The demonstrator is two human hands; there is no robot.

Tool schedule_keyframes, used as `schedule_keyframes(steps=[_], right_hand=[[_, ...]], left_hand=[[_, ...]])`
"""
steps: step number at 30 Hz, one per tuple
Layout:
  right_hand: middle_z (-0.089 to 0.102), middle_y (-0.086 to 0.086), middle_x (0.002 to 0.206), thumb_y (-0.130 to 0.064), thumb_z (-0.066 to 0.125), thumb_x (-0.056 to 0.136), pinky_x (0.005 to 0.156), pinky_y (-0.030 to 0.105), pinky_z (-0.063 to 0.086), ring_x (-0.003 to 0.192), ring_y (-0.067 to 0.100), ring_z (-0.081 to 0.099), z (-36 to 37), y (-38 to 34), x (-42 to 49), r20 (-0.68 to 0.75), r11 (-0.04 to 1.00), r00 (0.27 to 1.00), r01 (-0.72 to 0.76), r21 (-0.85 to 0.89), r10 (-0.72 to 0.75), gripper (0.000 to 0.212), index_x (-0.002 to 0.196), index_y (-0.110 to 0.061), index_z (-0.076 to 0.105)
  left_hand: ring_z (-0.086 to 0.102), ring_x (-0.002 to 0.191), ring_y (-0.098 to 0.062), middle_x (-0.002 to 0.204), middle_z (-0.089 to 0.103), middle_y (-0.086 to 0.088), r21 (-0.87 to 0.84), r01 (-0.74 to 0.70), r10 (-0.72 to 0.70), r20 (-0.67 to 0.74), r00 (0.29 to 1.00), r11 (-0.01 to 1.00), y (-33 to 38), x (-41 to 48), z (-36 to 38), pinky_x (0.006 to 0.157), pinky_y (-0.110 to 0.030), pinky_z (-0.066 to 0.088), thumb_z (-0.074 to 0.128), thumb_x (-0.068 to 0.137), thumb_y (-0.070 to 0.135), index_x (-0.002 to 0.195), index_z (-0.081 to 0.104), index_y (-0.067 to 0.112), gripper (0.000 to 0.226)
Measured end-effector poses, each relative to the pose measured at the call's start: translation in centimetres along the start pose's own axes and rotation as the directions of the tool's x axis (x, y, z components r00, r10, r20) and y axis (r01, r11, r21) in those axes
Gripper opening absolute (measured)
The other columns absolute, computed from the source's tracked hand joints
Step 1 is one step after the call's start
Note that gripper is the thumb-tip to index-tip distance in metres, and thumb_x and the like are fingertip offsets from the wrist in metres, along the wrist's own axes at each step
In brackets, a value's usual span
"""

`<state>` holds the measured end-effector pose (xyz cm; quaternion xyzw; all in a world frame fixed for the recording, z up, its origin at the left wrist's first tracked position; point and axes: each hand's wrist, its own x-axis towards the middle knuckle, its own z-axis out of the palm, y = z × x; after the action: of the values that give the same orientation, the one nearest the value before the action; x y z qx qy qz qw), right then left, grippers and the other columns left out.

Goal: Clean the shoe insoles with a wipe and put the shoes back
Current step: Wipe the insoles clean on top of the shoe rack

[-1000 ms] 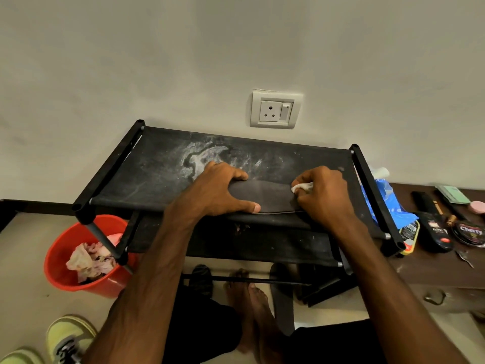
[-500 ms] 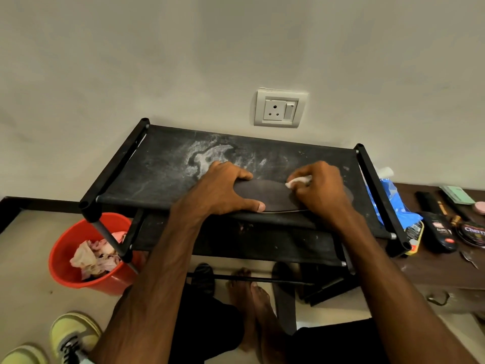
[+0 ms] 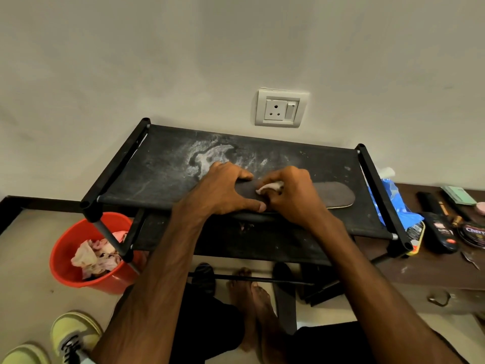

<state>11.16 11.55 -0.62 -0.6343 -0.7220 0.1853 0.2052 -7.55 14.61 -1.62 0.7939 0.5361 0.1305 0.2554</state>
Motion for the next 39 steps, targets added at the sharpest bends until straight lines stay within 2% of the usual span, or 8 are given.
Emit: schedule_keyframes(steps=[4, 7, 15, 19, 23, 27, 32, 39], right_hand=[[0.077, 0.004, 0.086, -0.006, 0.07, 0.082, 0.074, 0.03, 0.057, 0.077, 0.017, 0.069, -3.0, 3.6, -0.6, -0.122, 0.974, 0.966, -0.227, 0.017, 0.227, 0.023, 0.09, -0.025, 0.082], [0.077, 0.005, 0.088, -0.009, 0.072, 0.083, 0.083, 0.031, 0.058, 0.086, 0.021, 0.071, -4.1, 4.8, -1.4, -0.193, 0.953, 0.935, -0.301, 0.015, 0.299, 0.018, 0.09, -0.023, 0.082], [0.079, 0.001, 0.092, -0.015, 0.074, 0.086, 0.078, 0.035, 0.061, 0.084, 0.016, 0.071, -1.3, 0.3, -2.7, -0.01, 0.996, 0.998, -0.065, -0.063, 0.064, 0.019, 0.097, -0.027, 0.083], [0.078, 0.001, 0.087, -0.019, 0.078, 0.085, 0.073, 0.018, 0.057, 0.082, 0.012, 0.069, -3.1, 2.3, -2.5, -0.049, 0.975, 0.975, -0.219, -0.031, 0.217, 0.009, 0.088, -0.025, 0.083], [0.076, 0.007, 0.089, -0.014, 0.076, 0.083, 0.085, 0.036, 0.061, 0.088, 0.023, 0.072, -4.9, 4.1, -2.8, -0.115, 0.936, 0.932, -0.35, -0.048, 0.343, 0.01, 0.085, -0.022, 0.081], [0.073, 0.006, 0.085, -0.018, 0.073, 0.079, 0.072, 0.029, 0.054, 0.079, 0.023, 0.067, -2.8, 1.6, -3.0, -0.103, 0.949, 0.957, -0.283, -0.139, 0.271, 0.014, 0.091, -0.021, 0.081], [0.076, 0.002, 0.081, -0.018, 0.076, 0.081, 0.07, 0.039, 0.062, 0.075, 0.015, 0.069, -0.9, -1.0, -3.0, 0.004, 0.994, 0.995, -0.097, -0.058, 0.098, 0.013, 0.091, -0.023, 0.083], [0.076, 0.002, 0.087, -0.02, 0.077, 0.083, 0.07, 0.027, 0.06, 0.083, 0.017, 0.071, -3.4, 2.6, -2.5, -0.08, 0.957, 0.957, -0.284, -0.064, 0.278, 0.007, 0.085, -0.024, 0.082]], left_hand=[[0.045, 0.129, -0.016, 0.136, 0.057, 0.003, -0.036, 0.032, -0.033, -0.003, 0.999, 0.999, 0.2, 0.1, 0.1, 0.107, -0.044, 0.045, 0.083, 0.06, 0.07, 0.138, 0.06, 0.028, 0.092], [0.045, 0.128, -0.016, 0.137, 0.057, 0.003, -0.045, 0.046, -0.046, 0.009, 0.999, 0.998, 0.2, 0.0, 0.1, 0.107, -0.045, 0.045, 0.083, 0.059, 0.07, 0.139, 0.059, 0.028, 0.093], [0.049, 0.125, -0.016, 0.135, 0.059, 0.003, -0.047, 0.055, -0.055, -0.011, 0.998, 0.997, 0.2, -0.1, 0.0, 0.103, -0.045, 0.049, 0.085, 0.058, 0.067, 0.137, 0.061, 0.028, 0.091], [0.05, 0.124, -0.015, 0.135, 0.058, 0.004, -0.075, 0.076, -0.076, -0.001, 0.997, 0.994, 0.3, 0.0, 0.1, 0.104, -0.044, 0.048, 0.085, 0.056, 0.069, 0.137, 0.061, 0.029, 0.093], [0.05, 0.126, -0.016, 0.136, 0.059, 0.004, -0.085, 0.078, -0.077, 0.015, 0.997, 0.993, 0.2, 0.1, 0.1, 0.106, -0.045, 0.047, 0.086, 0.056, 0.067, 0.137, 0.061, 0.028, 0.095], [0.051, 0.123, -0.016, 0.135, 0.057, 0.002, -0.079, 0.09, -0.09, 0.011, 0.996, 0.993, 0.2, 0.1, 0.2, 0.104, -0.045, 0.049, 0.086, 0.054, 0.068, 0.137, 0.06, 0.028, 0.096], [0.051, 0.121, -0.016, 0.132, 0.06, 0.003, -0.077, 0.063, -0.063, -0.009, 0.998, 0.995, 0.2, -0.1, 0.0, 0.102, -0.044, 0.05, 0.087, 0.056, 0.066, 0.136, 0.062, 0.027, 0.092], [0.038, 0.129, -0.017, 0.133, 0.052, 0.009, -0.007, 0.01, -0.01, 0.041, 0.999, 1.0, -0.5, -0.8, -1.7, 0.101, -0.036, 0.038, 0.085, 0.068, 0.057, 0.142, 0.055, 0.029, 0.084]])
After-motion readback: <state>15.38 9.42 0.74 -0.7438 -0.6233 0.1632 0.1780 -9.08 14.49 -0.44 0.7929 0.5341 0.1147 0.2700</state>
